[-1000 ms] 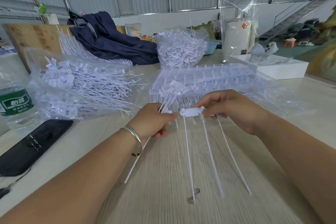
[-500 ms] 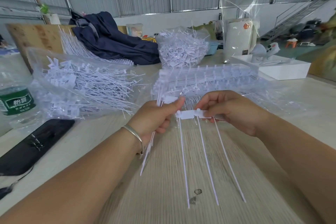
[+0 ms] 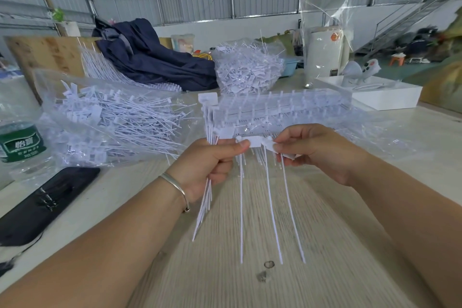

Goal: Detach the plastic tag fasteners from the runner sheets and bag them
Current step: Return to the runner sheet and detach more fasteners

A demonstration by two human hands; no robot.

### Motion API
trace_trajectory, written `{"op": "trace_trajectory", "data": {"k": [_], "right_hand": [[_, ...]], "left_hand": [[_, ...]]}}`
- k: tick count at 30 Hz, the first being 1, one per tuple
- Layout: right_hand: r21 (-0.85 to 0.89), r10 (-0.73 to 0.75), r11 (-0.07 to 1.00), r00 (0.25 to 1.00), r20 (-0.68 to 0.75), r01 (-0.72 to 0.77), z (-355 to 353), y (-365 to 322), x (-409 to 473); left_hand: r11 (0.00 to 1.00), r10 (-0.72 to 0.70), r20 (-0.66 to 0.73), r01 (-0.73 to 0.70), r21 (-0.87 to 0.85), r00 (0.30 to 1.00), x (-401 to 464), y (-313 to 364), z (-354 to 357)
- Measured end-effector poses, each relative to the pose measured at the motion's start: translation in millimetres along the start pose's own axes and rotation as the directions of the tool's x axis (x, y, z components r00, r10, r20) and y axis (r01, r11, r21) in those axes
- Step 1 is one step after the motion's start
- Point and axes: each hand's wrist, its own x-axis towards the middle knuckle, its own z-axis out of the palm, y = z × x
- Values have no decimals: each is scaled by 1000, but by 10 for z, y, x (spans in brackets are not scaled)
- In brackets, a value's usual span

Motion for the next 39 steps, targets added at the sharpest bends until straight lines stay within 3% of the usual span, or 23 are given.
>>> {"op": "trace_trajectory", "data": {"k": [3, 6, 10, 14, 17, 20, 23, 25, 29, 36, 39], "right_hand": [[112, -1, 994, 998, 61, -6, 26, -11, -11], [346, -21, 937, 976, 219, -57, 118, -23, -17], [429, -69, 900, 950, 305, -72, 179, -21, -19], [370, -68, 929, 966, 248, -30, 208, -11, -7], [348, -64, 937, 979, 194, -7, 242, -29, -10], [188, -19, 982, 1000, 13, 16, 200, -48, -11], [29, -42, 998, 988, -148, 47, 183, -32, 13], [-57, -85, 995, 982, -169, 76, 243, -19, 23], [-166, -155, 978, 971, -180, 125, 313, 1, 15], [-90, -156, 986, 969, -193, 141, 239, -30, 9], [171, -121, 974, 979, -162, 148, 167, -63, 4]], "left_hand": [[989, -45, 76, 55, -137, 996, -15, 13, 29], [946, -68, 185, 122, -302, 980, -11, -25, 104], [922, -97, 287, 195, -334, 953, -35, -73, 202], [906, -125, 278, 224, -359, 952, -28, -73, 199], [920, -92, 208, 163, -357, 974, -26, -55, 210], [954, -86, -28, 75, -290, 996, -7, -30, 179], [998, 57, -277, -53, 23, 959, -20, -11, 122], [961, 198, -277, -130, 245, 940, -46, -12, 161], [898, 292, -132, -224, 379, 947, -72, -31, 296], [943, 198, -234, -119, 312, 952, -21, -76, 165], [998, 56, -150, -52, 29, 987, -22, -5, 99]]}}
